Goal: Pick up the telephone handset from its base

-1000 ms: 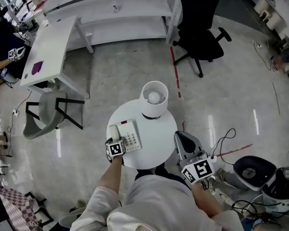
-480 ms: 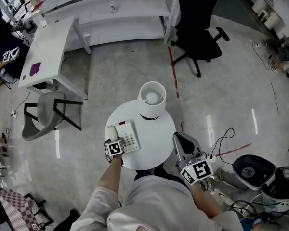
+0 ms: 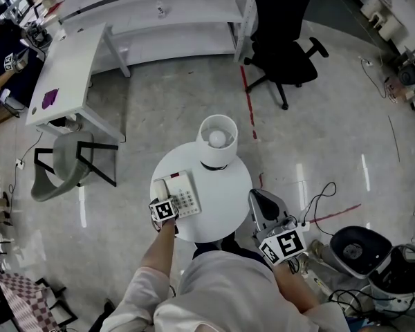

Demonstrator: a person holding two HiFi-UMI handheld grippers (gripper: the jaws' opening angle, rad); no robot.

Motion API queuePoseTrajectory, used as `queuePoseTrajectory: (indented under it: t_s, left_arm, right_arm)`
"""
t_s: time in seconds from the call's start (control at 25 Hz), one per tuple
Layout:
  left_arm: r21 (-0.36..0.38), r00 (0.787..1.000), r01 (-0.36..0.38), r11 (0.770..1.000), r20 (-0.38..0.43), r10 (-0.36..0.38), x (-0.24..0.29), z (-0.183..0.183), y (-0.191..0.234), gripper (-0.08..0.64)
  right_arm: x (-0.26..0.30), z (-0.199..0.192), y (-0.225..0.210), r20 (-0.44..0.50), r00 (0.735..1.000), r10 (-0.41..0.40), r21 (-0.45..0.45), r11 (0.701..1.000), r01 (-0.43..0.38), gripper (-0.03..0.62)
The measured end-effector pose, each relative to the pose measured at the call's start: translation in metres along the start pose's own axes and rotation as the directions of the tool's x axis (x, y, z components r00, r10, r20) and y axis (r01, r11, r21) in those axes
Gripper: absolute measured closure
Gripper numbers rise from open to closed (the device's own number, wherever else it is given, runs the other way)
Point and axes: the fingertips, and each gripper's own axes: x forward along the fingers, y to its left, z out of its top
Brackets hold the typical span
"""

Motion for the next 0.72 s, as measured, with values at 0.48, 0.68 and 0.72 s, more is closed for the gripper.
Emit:
queuePoseTrajectory:
  t_s: [0.48, 0.68, 0.72]
  left_arm:
    - [-0.014, 1.0, -0.009, 1.0, -0.013, 0.008, -0.012, 0.001, -0.004, 0.324]
    - [0.021, 1.0, -0.009, 1.0, 0.01, 0.009, -0.015, 0.003, -0.003, 0.325]
    - [0.024, 1.0, -0.018, 1.0, 0.016, 0.017, -0.019, 0.005, 0.0, 0.325]
  right_arm:
    - [-0.003, 0.001, 0.003, -0.001, 1.0, 0.002, -0.003, 1.0, -0.002, 0.584]
    - [-0.005, 0.0, 0.007, 0.008, 1.0, 0.005, -0.004, 1.0, -0.005, 0.584]
    - [-0.005, 0.0, 0.008, 0.009, 1.0, 0.008, -0.005, 1.0, -0.007, 0.584]
